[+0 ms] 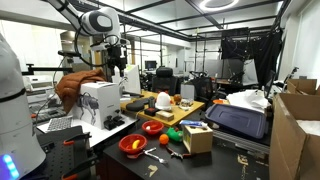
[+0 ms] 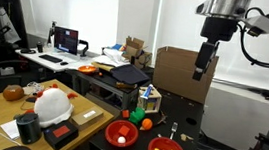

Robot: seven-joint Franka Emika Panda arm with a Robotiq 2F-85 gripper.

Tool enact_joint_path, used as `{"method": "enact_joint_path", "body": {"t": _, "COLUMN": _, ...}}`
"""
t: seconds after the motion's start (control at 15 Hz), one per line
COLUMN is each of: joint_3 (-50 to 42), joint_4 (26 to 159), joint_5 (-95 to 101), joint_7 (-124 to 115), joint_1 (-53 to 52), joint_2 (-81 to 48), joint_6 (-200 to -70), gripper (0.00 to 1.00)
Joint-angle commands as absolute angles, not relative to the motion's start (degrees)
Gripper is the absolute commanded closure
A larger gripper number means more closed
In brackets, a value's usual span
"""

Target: Put the plush toy inside the red bowl

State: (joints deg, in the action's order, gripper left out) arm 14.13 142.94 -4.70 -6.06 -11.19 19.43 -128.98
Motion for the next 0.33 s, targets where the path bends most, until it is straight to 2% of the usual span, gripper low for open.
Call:
{"method": "enact_joint_path", "body": {"t": 0.0, "joint_3": 13.5, "joint_4": 142.9, "joint_5": -4.7, "joint_7": -6.2, "joint_1": -11.7, "joint_2": 19.3, "joint_6": -129.5, "gripper": 0.00}}
{"method": "enact_joint_path", "body": {"t": 0.27, "joint_3": 13.1, "joint_4": 142.9, "joint_5": -4.9, "joint_7": -6.2, "joint_1": -11.6, "joint_2": 18.9, "joint_6": -130.1, "gripper": 0.00}}
